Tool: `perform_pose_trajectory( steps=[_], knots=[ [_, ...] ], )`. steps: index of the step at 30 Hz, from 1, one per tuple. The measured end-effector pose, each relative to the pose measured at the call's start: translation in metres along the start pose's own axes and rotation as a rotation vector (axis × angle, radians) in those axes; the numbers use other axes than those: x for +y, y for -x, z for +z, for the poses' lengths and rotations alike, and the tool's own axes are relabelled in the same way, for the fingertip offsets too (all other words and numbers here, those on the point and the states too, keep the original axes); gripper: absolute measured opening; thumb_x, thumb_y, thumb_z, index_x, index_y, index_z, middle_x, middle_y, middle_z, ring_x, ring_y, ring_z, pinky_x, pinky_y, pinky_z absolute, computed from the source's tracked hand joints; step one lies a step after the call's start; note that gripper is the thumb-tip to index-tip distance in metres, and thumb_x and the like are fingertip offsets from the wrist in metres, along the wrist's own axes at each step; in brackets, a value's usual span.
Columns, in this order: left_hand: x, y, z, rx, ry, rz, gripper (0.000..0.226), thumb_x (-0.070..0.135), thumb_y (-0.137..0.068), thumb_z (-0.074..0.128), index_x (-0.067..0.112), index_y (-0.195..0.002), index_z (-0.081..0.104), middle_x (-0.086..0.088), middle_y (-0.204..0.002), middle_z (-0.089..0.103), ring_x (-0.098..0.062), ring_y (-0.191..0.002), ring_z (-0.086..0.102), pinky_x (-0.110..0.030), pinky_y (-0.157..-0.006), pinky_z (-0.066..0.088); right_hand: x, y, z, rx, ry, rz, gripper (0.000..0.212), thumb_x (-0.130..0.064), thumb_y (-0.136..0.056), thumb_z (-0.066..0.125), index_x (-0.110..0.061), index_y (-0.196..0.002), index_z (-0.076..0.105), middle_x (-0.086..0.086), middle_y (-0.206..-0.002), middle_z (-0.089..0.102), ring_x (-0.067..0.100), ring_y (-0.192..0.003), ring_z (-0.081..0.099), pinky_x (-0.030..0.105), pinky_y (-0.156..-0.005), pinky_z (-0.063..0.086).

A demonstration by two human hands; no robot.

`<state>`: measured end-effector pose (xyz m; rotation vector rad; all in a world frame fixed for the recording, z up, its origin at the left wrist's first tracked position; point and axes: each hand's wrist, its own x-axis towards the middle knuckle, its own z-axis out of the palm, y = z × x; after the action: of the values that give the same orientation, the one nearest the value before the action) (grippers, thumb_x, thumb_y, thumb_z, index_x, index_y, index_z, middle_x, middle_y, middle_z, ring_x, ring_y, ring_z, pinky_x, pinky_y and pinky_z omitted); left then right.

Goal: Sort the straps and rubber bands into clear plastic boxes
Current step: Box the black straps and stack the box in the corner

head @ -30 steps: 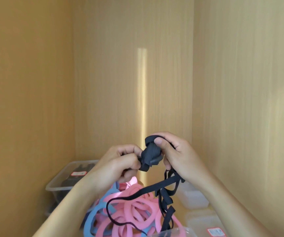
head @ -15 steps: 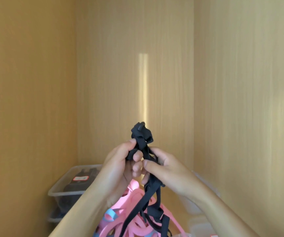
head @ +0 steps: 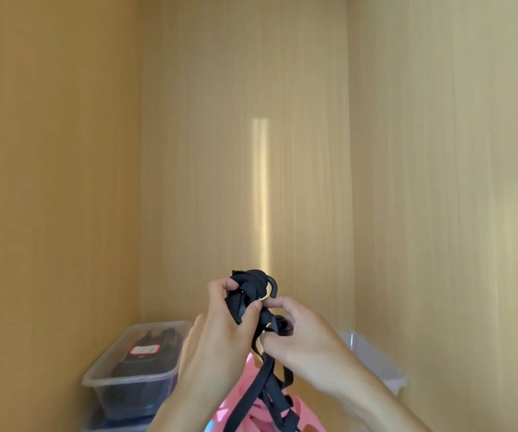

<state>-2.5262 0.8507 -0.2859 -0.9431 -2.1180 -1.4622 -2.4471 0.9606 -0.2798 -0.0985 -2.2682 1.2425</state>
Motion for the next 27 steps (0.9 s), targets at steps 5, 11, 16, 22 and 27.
perform_pose_trajectory(
  steps=[5,11,16,22,27],
  knots=[
    [0.0,0.0,-0.002,0.022,-0.303,0.09,0.03,0.053,-0.094,0.041,0.042,-0.102,0.014,0.004,-0.074,0.065,-0.02,-0.07,0.064,-0.033,-0.062,0.05,0.005,-0.004,0.003,0.058,0.021,0.02,0.042,-0.015,-0.079,0.058,-0.043,-0.109,0.049,-0.012,-0.08,0.066,0.006,-0.053,0.049,0.025,-0.055,0.044],
    [-0.006,-0.003,-0.004,0.022,-0.447,0.142,0.031,0.044,-0.098,0.038,0.031,-0.116,0.016,0.011,-0.082,0.056,-0.018,-0.076,0.066,-0.032,-0.061,0.052,0.007,-0.003,0.001,0.049,0.196,-0.063,0.054,-0.018,-0.09,0.055,-0.047,-0.129,0.031,-0.012,-0.101,0.058,0.007,-0.063,0.057,0.023,-0.06,0.047],
    [-0.01,-0.006,-0.006,-0.079,-0.54,0.22,0.033,0.036,-0.096,0.042,0.031,-0.12,0.02,0.011,-0.066,0.048,-0.014,-0.059,0.05,-0.027,-0.055,0.041,0.009,-0.003,-0.003,0.124,0.268,-0.159,0.038,-0.017,-0.098,0.045,-0.044,-0.124,0.039,-0.018,-0.102,0.056,-0.001,-0.067,0.052,0.016,-0.063,0.042],
    [-0.011,-0.014,-0.013,-0.196,-0.419,0.254,0.022,0.031,-0.082,0.053,0.031,-0.102,0.043,0.003,-0.061,0.053,-0.015,-0.056,0.046,-0.025,-0.054,0.038,0.015,-0.008,-0.009,0.193,0.288,-0.253,0.039,-0.008,-0.098,0.043,-0.046,-0.103,0.048,-0.024,-0.109,0.057,-0.006,-0.102,0.053,0.012,-0.083,0.042],
    [-0.013,-0.014,-0.014,-0.375,-0.1,0.168,0.013,0.021,-0.072,0.059,0.026,-0.083,0.057,0.007,-0.055,0.058,-0.009,-0.05,0.045,-0.023,-0.056,0.041,0.016,-0.008,-0.012,0.193,0.251,-0.318,0.052,0.007,-0.092,0.041,-0.041,-0.092,0.062,-0.025,-0.098,0.056,0.0,-0.092,0.056,0.011,-0.073,0.044]
  ],
)
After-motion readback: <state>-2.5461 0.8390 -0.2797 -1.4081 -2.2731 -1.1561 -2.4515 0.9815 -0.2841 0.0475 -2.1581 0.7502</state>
